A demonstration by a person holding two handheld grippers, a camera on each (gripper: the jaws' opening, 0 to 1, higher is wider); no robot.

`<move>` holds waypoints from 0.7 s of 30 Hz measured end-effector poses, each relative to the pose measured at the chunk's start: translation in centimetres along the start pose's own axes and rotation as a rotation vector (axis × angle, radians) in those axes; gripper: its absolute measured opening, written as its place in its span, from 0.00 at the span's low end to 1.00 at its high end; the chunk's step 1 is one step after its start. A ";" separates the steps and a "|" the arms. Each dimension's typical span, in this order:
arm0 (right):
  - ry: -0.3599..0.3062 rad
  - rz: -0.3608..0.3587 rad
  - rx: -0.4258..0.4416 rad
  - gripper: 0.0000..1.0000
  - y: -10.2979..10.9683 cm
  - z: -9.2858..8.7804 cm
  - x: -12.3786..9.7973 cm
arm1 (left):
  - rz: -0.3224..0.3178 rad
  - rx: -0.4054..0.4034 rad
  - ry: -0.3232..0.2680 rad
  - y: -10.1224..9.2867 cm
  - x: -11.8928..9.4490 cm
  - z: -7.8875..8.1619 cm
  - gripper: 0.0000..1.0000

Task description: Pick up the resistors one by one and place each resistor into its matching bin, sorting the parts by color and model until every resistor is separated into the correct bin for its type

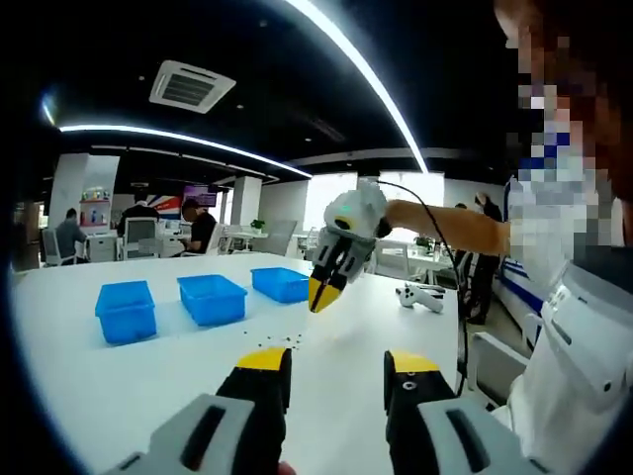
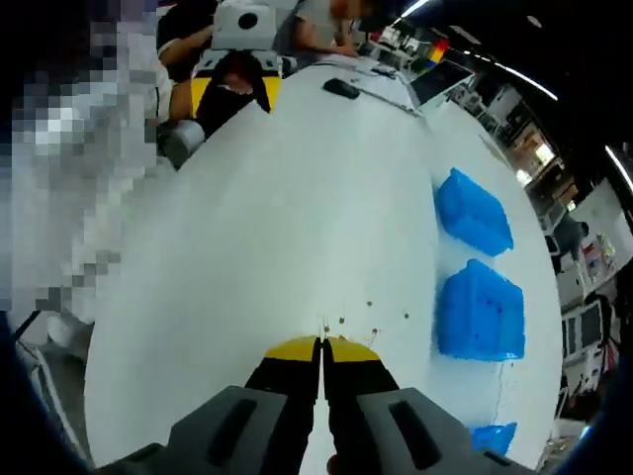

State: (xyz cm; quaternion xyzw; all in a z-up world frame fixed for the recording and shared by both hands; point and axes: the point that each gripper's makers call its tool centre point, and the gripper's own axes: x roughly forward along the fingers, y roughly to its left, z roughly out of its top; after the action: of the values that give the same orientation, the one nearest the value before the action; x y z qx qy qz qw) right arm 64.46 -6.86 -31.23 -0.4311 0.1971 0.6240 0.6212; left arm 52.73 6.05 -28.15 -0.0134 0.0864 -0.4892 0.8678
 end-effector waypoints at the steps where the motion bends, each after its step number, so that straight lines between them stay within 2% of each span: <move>1: -0.039 -0.036 0.027 0.04 0.0 0.3 -0.7 | 0.007 0.000 -0.002 0.2 -0.1 0.1 0.39; 3: -0.115 -0.106 0.082 0.04 0.0 0.8 -2.1 | 0.018 -0.001 -0.010 0.5 -0.3 0.3 0.39; 4: -0.152 -0.143 0.144 0.04 0.1 0.7 -2.9 | 0.025 -0.004 -0.015 0.6 -0.3 0.4 0.39; 5: -0.161 -0.156 0.152 0.04 0.1 0.7 -3.1 | 0.026 -0.003 -0.016 0.6 -0.3 0.5 0.39; 6: -0.199 -0.228 0.193 0.04 0.0 0.6 -4.1 | 0.031 -0.002 -0.019 0.7 -0.3 0.5 0.39; 10: -0.279 -0.380 0.323 0.04 0.1 -0.1 -6.5 | 0.052 0.000 -0.027 1.1 -0.3 0.7 0.39; 12: -0.361 -0.435 0.436 0.04 0.5 -0.3 -7.8 | 0.066 -0.001 -0.034 1.4 -0.3 0.9 0.39; 18: -0.478 -0.612 0.555 0.04 2.6 -1.4 -11.3 | 0.096 -0.008 -0.054 2.1 -0.6 1.3 0.40; 21: -0.504 -0.718 0.576 0.04 3.8 -2.1 -12.6 | 0.105 -0.011 -0.063 2.3 -0.7 1.5 0.40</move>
State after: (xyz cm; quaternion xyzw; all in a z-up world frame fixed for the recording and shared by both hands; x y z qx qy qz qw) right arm 59.67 -16.70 -23.60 -0.1199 0.0451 0.3766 0.9175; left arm 54.56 7.78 -26.78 -0.0290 0.0621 -0.4417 0.8945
